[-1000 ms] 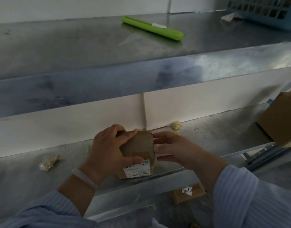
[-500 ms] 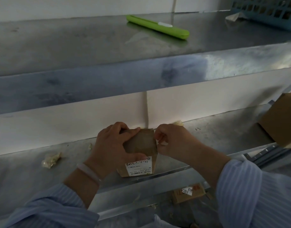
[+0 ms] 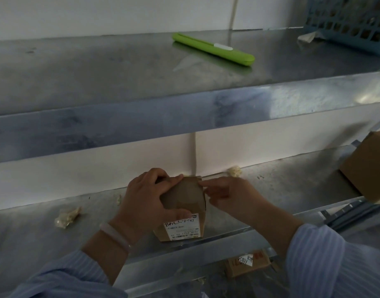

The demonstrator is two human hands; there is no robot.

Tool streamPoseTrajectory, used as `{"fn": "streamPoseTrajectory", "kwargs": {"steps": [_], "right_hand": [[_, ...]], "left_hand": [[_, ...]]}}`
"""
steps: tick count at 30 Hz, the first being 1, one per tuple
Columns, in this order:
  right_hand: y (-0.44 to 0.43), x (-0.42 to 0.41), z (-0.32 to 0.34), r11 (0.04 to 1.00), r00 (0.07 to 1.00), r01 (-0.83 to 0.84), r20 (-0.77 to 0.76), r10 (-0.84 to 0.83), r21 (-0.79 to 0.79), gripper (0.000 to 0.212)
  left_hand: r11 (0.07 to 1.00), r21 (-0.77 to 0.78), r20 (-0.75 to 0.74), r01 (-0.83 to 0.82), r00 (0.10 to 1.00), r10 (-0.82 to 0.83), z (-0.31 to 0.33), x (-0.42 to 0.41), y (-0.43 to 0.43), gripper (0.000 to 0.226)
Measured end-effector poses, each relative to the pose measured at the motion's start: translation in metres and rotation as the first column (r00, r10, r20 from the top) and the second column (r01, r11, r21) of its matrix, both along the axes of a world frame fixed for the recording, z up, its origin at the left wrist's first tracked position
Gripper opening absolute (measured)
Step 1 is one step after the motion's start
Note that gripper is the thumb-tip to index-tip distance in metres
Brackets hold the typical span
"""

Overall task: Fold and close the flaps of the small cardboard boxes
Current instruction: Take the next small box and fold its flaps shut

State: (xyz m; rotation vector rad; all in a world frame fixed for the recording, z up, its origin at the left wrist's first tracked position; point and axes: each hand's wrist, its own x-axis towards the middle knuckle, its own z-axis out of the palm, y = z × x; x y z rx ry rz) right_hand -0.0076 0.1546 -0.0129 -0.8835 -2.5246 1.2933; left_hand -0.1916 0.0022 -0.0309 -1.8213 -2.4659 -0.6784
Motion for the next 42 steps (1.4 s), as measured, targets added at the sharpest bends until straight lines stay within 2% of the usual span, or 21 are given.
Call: {"fn": "streamPoseTrajectory", "kwargs": {"steps": [3,5,7,9,11,12,13,15,17,18,20,22,23,26,28,31,33,35,38,40,42], "right_hand": [[-0.009,-0.003,-0.010,0.961,0.990,0.064,-0.101,-0.094,-0.269,0.044],[-0.015,-0.003,-0.018,0.910,0.978,0.129,-0.099,-0.182,-0.394,0.040],[-0.020,0.000,-0.028,0.896,0.976,0.200,-0.003,-0.219,-0.396,0.042],[-0.023,0.003,-0.033,0.847,0.972,0.223,0.050,-0.228,-0.483,0.036],[-0.025,0.003,-0.031,0.808,0.969,0.196,-0.016,-0.246,-0.556,0.014],[-0.025,0.001,-0.029,0.822,0.966,0.160,-0.085,-0.244,-0.546,0.011],[-0.025,0.000,-0.028,0.839,0.961,0.127,-0.143,-0.236,-0.530,0.017],[-0.026,-0.001,-0.025,0.911,0.957,0.073,-0.228,-0.178,-0.406,0.034],[-0.028,-0.002,-0.025,0.967,0.965,0.049,-0.239,-0.110,-0.249,0.043],[-0.030,-0.003,-0.026,0.981,0.971,0.048,-0.223,-0.091,-0.189,0.046],[-0.034,-0.003,-0.030,0.996,0.977,0.054,-0.205,-0.068,-0.071,0.051],[-0.039,-0.002,-0.035,0.998,0.968,0.067,-0.244,-0.064,0.002,0.057],[-0.040,-0.002,-0.038,0.997,0.964,0.075,-0.258,-0.067,0.023,0.057],[-0.039,-0.001,-0.043,0.994,0.963,0.069,-0.266,-0.043,0.089,0.069],[-0.034,0.001,-0.044,0.991,0.964,0.026,-0.265,0.009,0.131,0.076],[-0.027,0.003,-0.042,0.999,0.984,-0.018,-0.174,0.027,0.048,0.092],[-0.026,0.002,-0.038,0.997,0.987,-0.033,-0.157,0.043,0.068,0.087],[-0.025,0.000,-0.029,0.987,0.977,-0.017,-0.209,0.051,0.160,0.079],[-0.022,-0.004,-0.019,0.898,0.960,-0.004,-0.249,0.126,0.440,0.073],[-0.021,-0.009,-0.014,0.792,0.950,-0.024,-0.232,0.207,0.610,0.063],[-0.022,-0.015,-0.013,0.687,0.922,-0.051,-0.230,0.311,0.725,0.042]], "left_hand": [[1.000,0.008,0.081,-0.025,0.996,0.024,0.001,-0.006,-0.003,0.097],[0.996,0.050,0.216,-0.073,0.974,0.061,0.001,-0.012,-0.012,0.094],[0.971,0.161,0.409,-0.175,0.908,0.095,-0.001,-0.017,-0.024,0.082],[0.926,0.254,0.528,-0.278,0.843,0.108,-0.010,-0.017,-0.035,0.069],[0.931,0.238,0.552,-0.276,0.827,0.104,-0.022,-0.012,-0.044,0.067],[0.942,0.204,0.570,-0.268,0.815,0.108,-0.027,-0.009,-0.048,0.064],[0.949,0.164,0.604,-0.269,0.788,0.119,-0.032,-0.005,-0.052,0.058],[0.960,0.105,0.677,-0.261,0.726,0.123,-0.036,0.001,-0.056,0.051],[0.957,0.066,0.773,-0.281,0.621,0.130,-0.039,0.003,-0.057,0.050],[0.949,0.055,0.788,-0.309,0.597,0.149,-0.038,0.004,-0.058,0.050],[0.939,0.092,0.716,-0.330,0.677,0.168,-0.037,0.004,-0.059,0.064],[0.966,0.099,0.545,-0.237,0.825,0.147,-0.032,0.005,-0.056,0.077],[0.980,0.080,0.483,-0.184,0.867,0.124,-0.028,0.006,-0.055,0.084],[0.979,0.082,0.524,-0.186,0.844,0.116,-0.019,0.005,-0.051,0.101],[0.969,0.132,0.568,-0.211,0.817,0.100,-0.019,0.003,-0.054,0.097],[0.943,0.209,0.661,-0.259,0.748,0.059,-0.027,0.002,-0.058,0.092],[0.936,0.233,0.693,-0.263,0.721,0.029,-0.032,0.005,-0.059,0.084],[0.945,0.229,0.713,-0.233,0.702,0.001,-0.035,0.006,-0.059,0.081],[0.956,0.179,0.792,-0.233,0.610,0.000,-0.032,0.004,-0.059,0.090],[0.959,0.119,0.759,-0.257,0.646,0.079,-0.026,0.004,-0.057,0.091],[0.951,0.061,0.680,-0.302,0.710,0.182,-0.022,0.007,-0.053,0.090]]}}
